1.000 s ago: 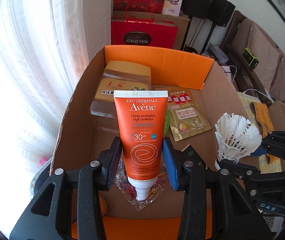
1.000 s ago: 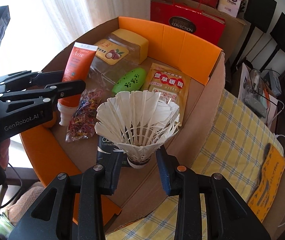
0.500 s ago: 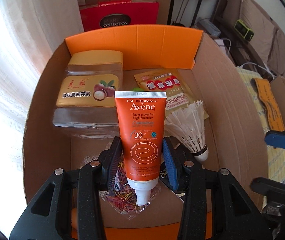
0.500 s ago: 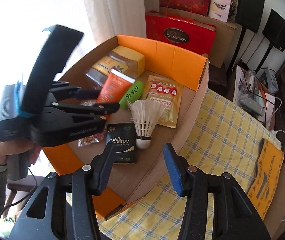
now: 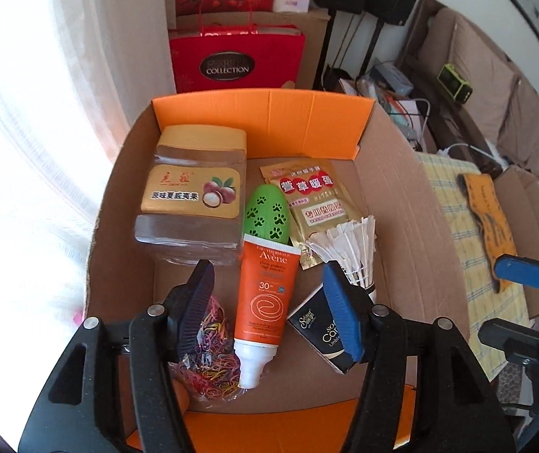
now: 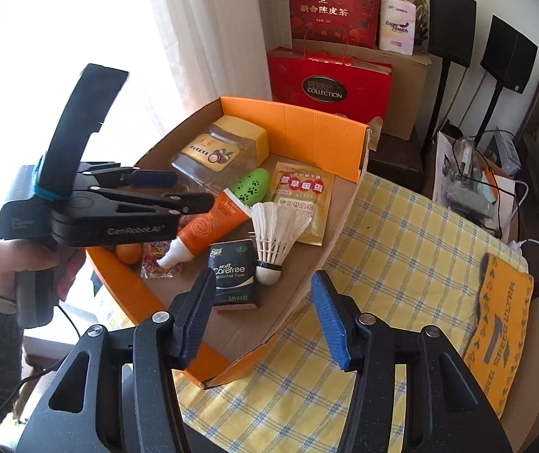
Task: Organize objects
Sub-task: 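Lower the tube and shuttlecock into the box and open both tools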
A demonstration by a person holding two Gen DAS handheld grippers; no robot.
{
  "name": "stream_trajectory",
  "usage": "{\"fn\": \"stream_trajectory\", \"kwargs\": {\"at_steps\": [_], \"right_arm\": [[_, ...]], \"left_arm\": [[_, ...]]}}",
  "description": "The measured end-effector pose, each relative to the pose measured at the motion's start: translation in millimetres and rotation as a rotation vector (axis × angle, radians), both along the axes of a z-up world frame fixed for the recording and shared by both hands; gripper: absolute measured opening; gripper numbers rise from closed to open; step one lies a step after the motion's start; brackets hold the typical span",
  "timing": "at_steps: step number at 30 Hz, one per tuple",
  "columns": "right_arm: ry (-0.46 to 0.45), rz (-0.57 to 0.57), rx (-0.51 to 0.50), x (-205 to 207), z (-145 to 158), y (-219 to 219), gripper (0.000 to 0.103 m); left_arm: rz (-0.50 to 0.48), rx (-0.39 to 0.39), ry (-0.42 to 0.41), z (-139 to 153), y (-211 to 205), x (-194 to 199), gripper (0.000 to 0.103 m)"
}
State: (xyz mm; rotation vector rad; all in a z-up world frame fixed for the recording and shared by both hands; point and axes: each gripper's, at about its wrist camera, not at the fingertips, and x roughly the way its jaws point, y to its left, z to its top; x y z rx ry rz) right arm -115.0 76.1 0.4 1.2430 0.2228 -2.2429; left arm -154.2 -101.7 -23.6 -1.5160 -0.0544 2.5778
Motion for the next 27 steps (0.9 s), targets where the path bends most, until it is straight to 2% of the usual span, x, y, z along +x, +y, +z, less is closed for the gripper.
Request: {"fn": "stream_trajectory", "kwargs": {"at_steps": [2,8,10,13,18,20,22,27], "right_arm": [[-0.002,-0.013,-0.012,-1,0,4,0.054],[0.004,-0.046,-0.036,-1,-1,13,0.056],[0.028,-0.058,-0.034,2,0,16,0.065],[0.056,-0.080,-0.025,5,2,19,0.070],[0.057,-0.115,-0.039,7,0,28,0.084],[0.055,-0.130,-0.044,7,-2,34,0.085],[0.060,-0.147,-0.041,8,-3,39,0.087],[0.066,-0.190,-0.027,12,-7,56,0.091]], "left_arm": [[0.010,0.016,0.026,10,-3,5,0.058],[0.037,0.044,0.086,25,-5,22,0.076],[0.042,0.049,0.099,27,-3,29,0.082],[0.048,0.056,0.113,28,-1,38,0.089],[0.048,0.053,0.115,25,5,50,0.092],[0.041,0.044,0.116,24,10,55,0.094],[0.032,0.043,0.119,23,15,59,0.103],[0.009,0.023,0.120,22,29,67,0.103]]}}
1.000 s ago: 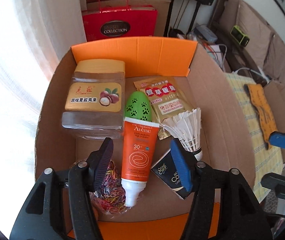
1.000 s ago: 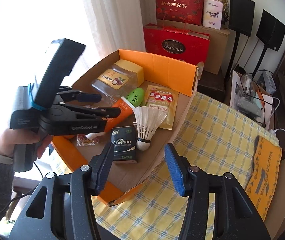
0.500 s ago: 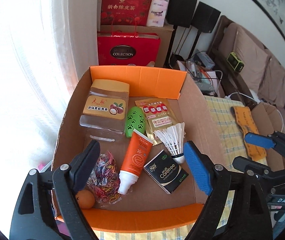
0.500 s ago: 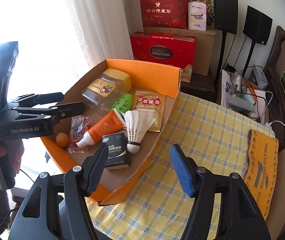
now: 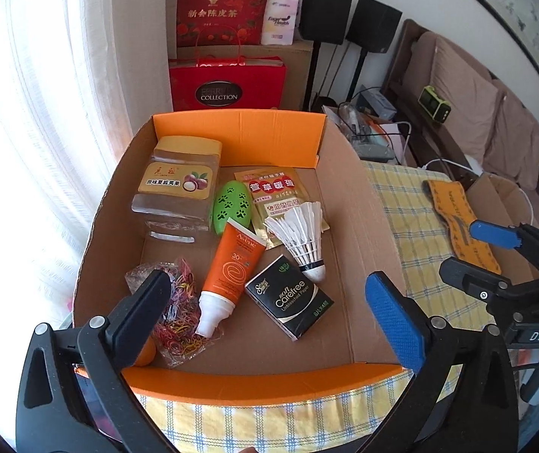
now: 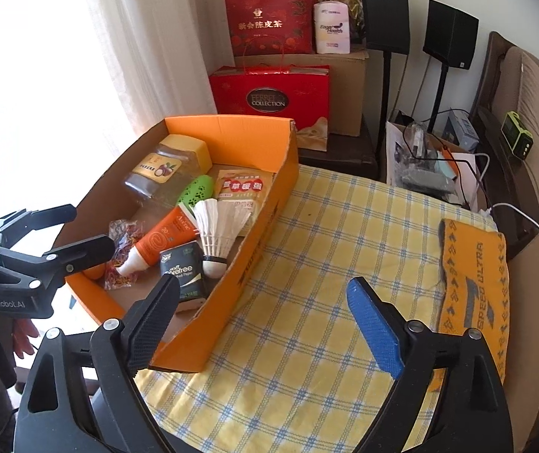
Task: Organize objects
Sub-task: 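Lower the tube and shuttlecock into the box and open both tools, then move both tools over the orange towel on the table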
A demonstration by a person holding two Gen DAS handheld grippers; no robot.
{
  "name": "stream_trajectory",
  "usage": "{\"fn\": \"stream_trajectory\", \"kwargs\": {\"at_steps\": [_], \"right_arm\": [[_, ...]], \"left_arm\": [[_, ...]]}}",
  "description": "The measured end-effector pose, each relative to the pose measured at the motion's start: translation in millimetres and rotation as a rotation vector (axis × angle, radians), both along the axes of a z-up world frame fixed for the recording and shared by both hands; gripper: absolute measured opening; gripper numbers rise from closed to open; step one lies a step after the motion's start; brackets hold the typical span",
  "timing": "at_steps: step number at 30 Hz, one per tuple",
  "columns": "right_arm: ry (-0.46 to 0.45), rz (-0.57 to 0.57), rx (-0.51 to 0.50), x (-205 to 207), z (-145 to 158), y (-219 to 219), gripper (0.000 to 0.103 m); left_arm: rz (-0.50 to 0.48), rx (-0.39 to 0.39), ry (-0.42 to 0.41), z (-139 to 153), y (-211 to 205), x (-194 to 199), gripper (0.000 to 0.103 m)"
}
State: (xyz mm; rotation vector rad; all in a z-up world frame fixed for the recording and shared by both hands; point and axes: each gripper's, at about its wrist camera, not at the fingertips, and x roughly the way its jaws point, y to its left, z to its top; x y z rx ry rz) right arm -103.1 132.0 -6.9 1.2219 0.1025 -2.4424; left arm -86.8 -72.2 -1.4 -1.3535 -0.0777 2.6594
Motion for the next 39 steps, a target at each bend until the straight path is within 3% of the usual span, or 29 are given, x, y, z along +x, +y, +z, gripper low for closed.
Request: {"fn": "stream_trajectory", "kwargs": {"at_steps": [22,32,39], "right_arm": [[0.021,-0.216,0.020,14,-2,107,0.092],[0.016,-0.316,0.019,16,-7,158,0.092],[0.003,-0.399,0.018,17,-13,195,0.092]], "left_arm": [[-0.143,0.006,0.061,5,108,11,0.103],[-0.238,0.026,0.042,-2,161,9,0.103],[-0.303,0.091,-0.006,-15,198,5,0.103]]}}
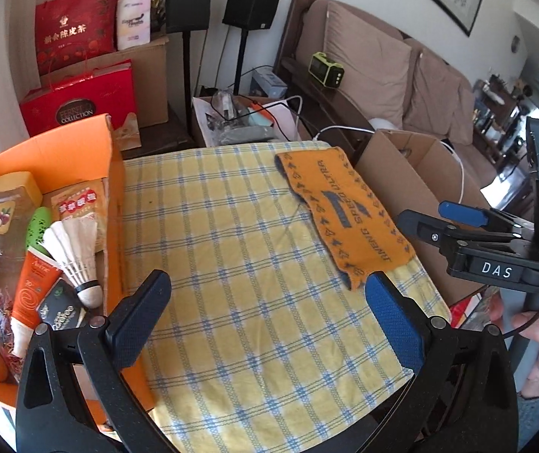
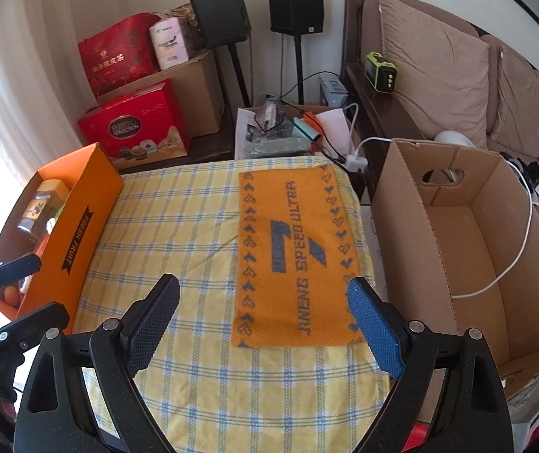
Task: Organize objects
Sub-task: 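Move both tools over the orange towel on the table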
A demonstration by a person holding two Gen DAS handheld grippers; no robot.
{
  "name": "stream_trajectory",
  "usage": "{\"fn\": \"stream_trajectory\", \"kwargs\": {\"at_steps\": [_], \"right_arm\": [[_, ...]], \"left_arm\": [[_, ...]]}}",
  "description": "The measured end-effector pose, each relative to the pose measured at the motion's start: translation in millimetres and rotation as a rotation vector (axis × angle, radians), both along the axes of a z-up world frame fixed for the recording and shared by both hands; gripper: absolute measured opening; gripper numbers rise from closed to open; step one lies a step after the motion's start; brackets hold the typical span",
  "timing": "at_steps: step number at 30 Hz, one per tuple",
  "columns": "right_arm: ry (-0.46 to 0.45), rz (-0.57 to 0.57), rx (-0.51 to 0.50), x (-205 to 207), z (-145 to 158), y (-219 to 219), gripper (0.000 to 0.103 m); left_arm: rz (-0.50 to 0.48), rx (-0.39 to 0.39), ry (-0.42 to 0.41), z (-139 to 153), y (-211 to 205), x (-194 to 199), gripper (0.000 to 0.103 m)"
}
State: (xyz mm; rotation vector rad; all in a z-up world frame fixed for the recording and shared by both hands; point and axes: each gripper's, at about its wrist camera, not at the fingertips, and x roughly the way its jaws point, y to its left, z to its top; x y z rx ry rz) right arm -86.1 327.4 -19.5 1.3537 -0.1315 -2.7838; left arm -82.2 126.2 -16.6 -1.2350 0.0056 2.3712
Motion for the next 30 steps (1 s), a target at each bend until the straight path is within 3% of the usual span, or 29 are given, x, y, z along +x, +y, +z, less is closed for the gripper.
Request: {"fn": "stream_trajectory", "kwargs": {"at_steps": [5,8,11,13,15,19,25,30], "right_arm": [[-0.015,-0.051,-0.019,2,-10,25,0.090],[-0.033,-0.063,-0.027,3,-19,35,0.083],[-0.062,-0.076,-0.047,3,-31,46,0.069],[-0.083,-0.086,-0.054,2,-39,51,0.060],[-0.106,-0.096,-0.063,2,-49,57,0.055],[-0.130,-0.113,-0.089,3,-63,68,0.050],[-0.150,-0.114,-0.138,0,-74,78,0.039],[-0.164,-0.116,-0.135,-3,-79,80,0.039]], "left_arm": [[-0.055,0.022,-0.058,-22,27,-2,0.103],[-0.093,0.043,-0.120,-39,43,-3,0.099],[-0.118,0.060,-0.179,-55,56,-6,0.092],[-0.130,0.063,-0.209,-64,65,-8,0.079],[-0.142,0.066,-0.232,-73,72,-11,0.074],[-0.154,0.052,-0.239,-84,85,-16,0.063],[-0.164,0.035,-0.237,-91,98,-20,0.056],[-0.168,0.038,-0.240,-95,104,-21,0.048]]}}
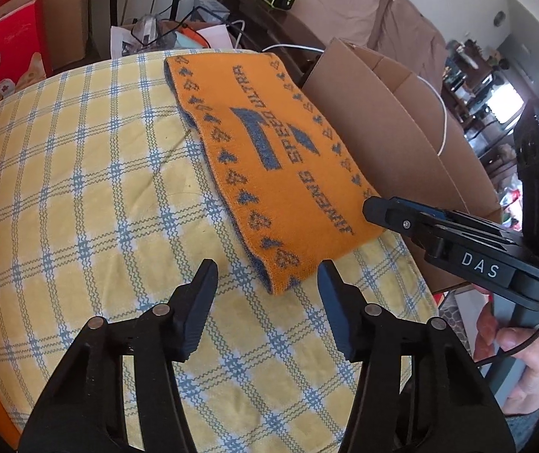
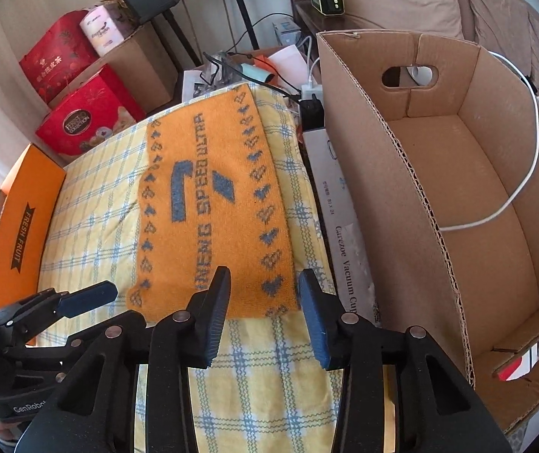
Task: Organize objects
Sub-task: 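Move both tools over the orange towel on the table, then pinch the towel edge with the left tool while the right tool pinches another edge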
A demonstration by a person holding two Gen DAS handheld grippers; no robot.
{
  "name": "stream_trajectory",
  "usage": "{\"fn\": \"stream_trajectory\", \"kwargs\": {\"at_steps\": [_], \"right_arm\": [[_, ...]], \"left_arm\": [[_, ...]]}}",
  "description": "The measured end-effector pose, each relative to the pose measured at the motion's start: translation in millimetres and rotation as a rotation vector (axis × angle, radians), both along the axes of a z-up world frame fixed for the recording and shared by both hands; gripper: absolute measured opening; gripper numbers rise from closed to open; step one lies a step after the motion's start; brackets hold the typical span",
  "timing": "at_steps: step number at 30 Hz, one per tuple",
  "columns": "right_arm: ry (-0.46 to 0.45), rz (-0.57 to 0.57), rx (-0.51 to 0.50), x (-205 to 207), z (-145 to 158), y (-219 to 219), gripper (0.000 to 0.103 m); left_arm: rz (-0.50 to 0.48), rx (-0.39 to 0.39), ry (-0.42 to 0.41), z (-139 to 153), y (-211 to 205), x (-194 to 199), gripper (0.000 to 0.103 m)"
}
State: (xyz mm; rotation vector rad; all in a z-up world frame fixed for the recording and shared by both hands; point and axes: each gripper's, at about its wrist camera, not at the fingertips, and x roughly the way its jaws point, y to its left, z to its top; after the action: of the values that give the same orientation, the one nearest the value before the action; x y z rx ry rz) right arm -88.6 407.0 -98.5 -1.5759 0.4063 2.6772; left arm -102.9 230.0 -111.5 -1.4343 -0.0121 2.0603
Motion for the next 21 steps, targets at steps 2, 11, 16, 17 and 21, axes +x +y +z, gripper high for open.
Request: {"fn": "stream_trajectory", "kwargs": {"at_steps": [2,11,16,17,21], "right_arm": [[-0.001,-0.002,-0.003,0,-2,2,0.039],[0.015,0.011,-0.028,0,2,1,0.013],[0.032,0.054,-0.047,4,12,-9,0.011],[0.031,0.067,-0.053,4,14,-13,0.011],[0.034,0.096,-0.080,4,16,-26,0.010]], "left_arm": [[-0.003,-0.005,-0.002,-1,2,0,0.044],[-0.023,-0.017,0.026,3,7,1,0.008],[-0.030,-0.008,0.067,21,-1,1,0.003],[-0.028,-0.007,0.080,25,-3,2,0.003],[-0.027,0.002,0.109,40,-10,-1,0.002]]}}
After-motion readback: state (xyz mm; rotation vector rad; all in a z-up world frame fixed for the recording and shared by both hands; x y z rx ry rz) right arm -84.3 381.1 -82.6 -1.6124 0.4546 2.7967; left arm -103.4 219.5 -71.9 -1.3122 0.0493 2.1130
